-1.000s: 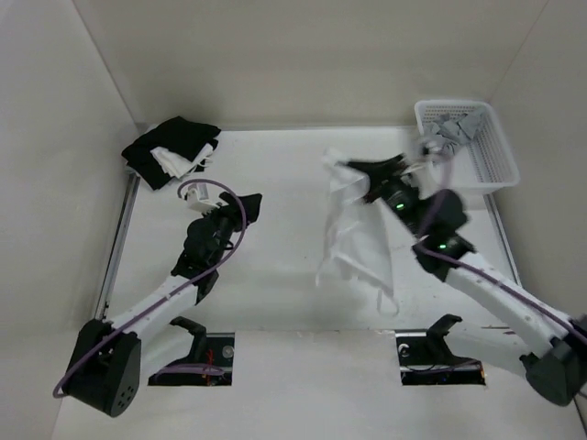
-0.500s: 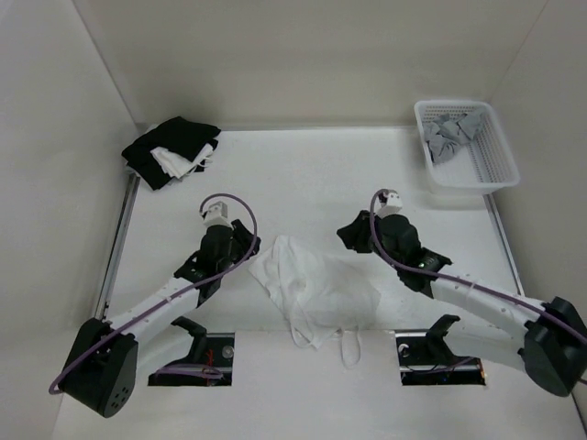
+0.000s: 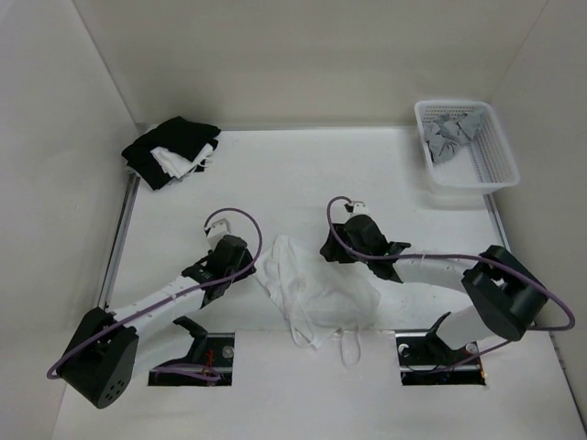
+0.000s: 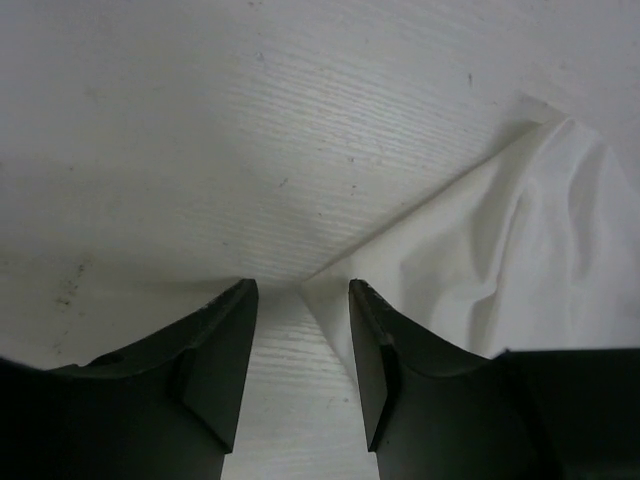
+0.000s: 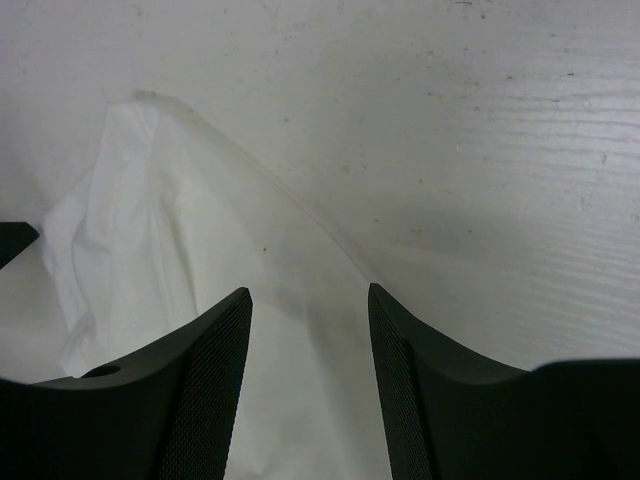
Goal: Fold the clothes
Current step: Flatten the tank top out
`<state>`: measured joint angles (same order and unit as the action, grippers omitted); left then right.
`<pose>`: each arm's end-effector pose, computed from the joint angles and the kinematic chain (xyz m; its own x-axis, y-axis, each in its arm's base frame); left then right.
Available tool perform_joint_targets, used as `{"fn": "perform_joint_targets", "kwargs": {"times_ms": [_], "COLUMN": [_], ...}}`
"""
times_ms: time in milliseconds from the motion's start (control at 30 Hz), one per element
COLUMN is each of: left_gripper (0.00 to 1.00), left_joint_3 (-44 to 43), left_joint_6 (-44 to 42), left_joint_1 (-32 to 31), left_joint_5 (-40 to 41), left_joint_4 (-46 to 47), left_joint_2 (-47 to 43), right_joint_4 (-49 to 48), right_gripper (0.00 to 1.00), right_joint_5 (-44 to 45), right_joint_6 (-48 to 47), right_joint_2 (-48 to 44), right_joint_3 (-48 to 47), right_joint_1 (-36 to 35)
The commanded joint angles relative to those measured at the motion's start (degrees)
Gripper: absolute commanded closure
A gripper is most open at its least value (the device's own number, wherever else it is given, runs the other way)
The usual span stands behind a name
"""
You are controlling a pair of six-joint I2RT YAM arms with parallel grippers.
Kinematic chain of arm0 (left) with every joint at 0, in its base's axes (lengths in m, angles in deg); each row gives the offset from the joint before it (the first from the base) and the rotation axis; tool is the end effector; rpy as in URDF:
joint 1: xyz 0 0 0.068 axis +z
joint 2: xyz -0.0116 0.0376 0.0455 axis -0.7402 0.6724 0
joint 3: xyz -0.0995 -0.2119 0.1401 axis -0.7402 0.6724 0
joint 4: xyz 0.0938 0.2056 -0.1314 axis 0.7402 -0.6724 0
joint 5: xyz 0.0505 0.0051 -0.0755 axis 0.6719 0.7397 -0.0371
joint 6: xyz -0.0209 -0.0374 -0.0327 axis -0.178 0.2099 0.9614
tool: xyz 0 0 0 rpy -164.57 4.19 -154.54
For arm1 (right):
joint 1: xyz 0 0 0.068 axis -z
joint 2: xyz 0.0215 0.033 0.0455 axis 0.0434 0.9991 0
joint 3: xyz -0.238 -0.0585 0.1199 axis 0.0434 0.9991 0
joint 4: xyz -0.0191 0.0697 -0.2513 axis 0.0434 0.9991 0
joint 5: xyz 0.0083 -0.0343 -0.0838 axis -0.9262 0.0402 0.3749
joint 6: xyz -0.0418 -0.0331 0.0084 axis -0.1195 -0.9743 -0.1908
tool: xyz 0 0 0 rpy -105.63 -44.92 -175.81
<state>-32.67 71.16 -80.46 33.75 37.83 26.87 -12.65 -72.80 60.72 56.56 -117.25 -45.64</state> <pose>0.1596 -0.0896 0.1498 -0.6763 -0.4061 -0.6145 -0.2390 0.9101 -0.3384 0.2096 0.1920 0.1651 -0.7428 0.1282 -0.6572 -0.2250 0.8766 0.4254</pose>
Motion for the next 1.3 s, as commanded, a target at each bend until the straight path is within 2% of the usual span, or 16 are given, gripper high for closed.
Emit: {"fn": "perform_joint_targets", "kwargs": {"times_ms": [0,100,300,367,467,533,600,733,833,1100,1167,1233,1267], "left_gripper": [0.59,0.62,0.81,0.90,0.97,0.99,0.99,0.99,0.99,0.99,0.99,0.99,0.99], "left_joint_3": [-1.63,-1.72,-0.84,-0.93,-1.28,-1.63,-1.89,-1.63,-0.67,0.04,-0.05,0.04,0.04], "left_joint_6": [0.95,0.42,-0.72,-1.51,-2.39,-2.48,-2.57,-3.53,-3.62,-4.33,-4.50,-4.68,-4.77], "left_joint_1": [-0.99,-1.70,-1.96,-1.70,-1.44,-1.00,-0.12,2.07,2.70,2.78,2.70,2.61,2.78], "left_joint_5": [2.04,1.69,-2.88,-4.02,-5.08,-4.73,-4.55,-4.81,-5.43,-5.78,-5.87,-5.96,-6.05], "left_joint_4": [1.82,4.28,8.33,8.25,8.16,7.98,7.98,8.25,8.33,8.60,8.95,9.48,9.56], "left_joint_2": [3.82,6.55,5.95,5.16,2.45,-0.45,-3.00,-4.95,-5.91,-6.97,-6.71,-6.36,-6.36], "right_joint_4": [-4.98,-4.90,-1.83,0.45,3.80,6.26,6.53,3.81,3.89,9.34,10.05,9.70,9.43], "right_gripper": [0.44,0.44,0.43,0.38,0.34,0.34,0.39,0.42,0.43,0.44,0.43,0.51,0.58], "right_joint_5": [-1.54,-1.72,-0.40,0.04,-1.36,-3.64,-6.27,-6.91,-3.15,9.78,10.59,8.14,6.73], "right_joint_6": [-0.43,-0.87,-0.96,-0.61,-0.87,-1.04,-0.43,0.71,0.98,1.06,1.15,1.50,1.77], "right_joint_2": [2.12,2.65,-2.08,-4.81,-7.89,-8.69,-7.55,-0.44,4.39,6.60,7.57,9.85,10.64], "right_joint_3": [-2.94,-4.17,-2.34,-0.41,0.75,-0.21,-2.05,-6.10,-8.82,-11.56,-12.17,-13.14,-13.31], "right_joint_1": [-1.18,-3.02,-4.87,-5.31,-7.85,-11.54,-14.18,-17.35,-17.62,-19.64,-19.82,-19.90,-19.90]}}
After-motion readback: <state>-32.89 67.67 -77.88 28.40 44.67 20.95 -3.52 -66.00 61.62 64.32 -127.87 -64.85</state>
